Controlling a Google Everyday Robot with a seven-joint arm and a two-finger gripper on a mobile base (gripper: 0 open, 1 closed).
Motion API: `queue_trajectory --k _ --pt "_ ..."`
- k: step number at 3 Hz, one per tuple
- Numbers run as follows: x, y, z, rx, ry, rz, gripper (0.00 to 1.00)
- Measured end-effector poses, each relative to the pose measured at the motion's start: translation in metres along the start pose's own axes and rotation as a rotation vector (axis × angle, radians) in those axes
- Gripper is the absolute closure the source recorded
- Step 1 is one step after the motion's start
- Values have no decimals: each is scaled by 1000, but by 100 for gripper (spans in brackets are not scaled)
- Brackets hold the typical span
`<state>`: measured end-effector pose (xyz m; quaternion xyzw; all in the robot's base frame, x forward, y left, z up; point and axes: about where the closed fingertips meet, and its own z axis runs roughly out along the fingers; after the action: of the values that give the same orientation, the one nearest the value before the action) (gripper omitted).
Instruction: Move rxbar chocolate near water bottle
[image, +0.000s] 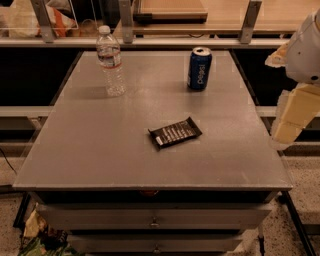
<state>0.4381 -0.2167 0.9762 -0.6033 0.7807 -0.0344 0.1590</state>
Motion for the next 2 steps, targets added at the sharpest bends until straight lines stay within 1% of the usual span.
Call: queue_trajectory --k 1,2 --pt "0 0 0 0 0 0 0" --pt "-7 4 7 -47 -58 12 0"
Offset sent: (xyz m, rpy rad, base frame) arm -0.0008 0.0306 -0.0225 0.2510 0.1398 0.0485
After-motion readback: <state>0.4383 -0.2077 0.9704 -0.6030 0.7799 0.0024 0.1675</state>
